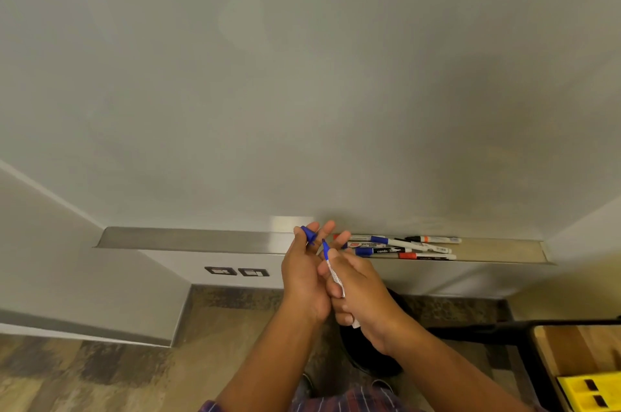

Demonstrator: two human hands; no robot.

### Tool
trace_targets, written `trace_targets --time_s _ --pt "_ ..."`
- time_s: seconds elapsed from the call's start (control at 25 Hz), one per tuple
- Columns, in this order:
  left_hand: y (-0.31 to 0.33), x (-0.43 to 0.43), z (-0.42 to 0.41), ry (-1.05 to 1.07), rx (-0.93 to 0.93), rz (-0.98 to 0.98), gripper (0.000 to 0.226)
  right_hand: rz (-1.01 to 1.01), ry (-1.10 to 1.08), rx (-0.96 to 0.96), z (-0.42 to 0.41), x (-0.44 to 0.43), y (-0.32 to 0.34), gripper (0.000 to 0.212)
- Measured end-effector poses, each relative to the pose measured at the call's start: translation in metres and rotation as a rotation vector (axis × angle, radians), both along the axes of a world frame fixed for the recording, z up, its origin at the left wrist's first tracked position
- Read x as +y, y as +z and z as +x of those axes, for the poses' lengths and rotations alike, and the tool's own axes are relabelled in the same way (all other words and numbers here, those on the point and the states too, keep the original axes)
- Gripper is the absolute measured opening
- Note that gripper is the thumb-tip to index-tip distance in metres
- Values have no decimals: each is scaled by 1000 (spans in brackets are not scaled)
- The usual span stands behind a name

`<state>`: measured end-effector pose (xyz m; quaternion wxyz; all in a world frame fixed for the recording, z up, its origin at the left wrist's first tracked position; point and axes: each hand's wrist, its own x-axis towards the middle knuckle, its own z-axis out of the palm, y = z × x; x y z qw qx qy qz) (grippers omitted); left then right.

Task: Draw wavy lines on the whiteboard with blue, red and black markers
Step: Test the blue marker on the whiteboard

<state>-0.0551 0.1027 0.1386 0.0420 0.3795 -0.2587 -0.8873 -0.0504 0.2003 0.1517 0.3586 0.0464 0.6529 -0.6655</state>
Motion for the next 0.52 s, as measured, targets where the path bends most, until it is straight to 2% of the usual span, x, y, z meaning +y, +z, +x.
trace_targets --time_s 0.24,0.32,0.44,0.52 --pt "-18 -1 4 -16 -31 -28 40 -40 -25 -3 -2 3 -6 27" --pt "-33 -7 4 -58 -62 -153 40 -49 -44 12 -6 6 -6 26" --pt "-64 -24 -2 -126 -150 -474 31 -18 -69 25 -11 10 -7 26" --pt "-83 -36 -9 -142 -207 -619 26 -23 -90 20 -13 13 -7 26"
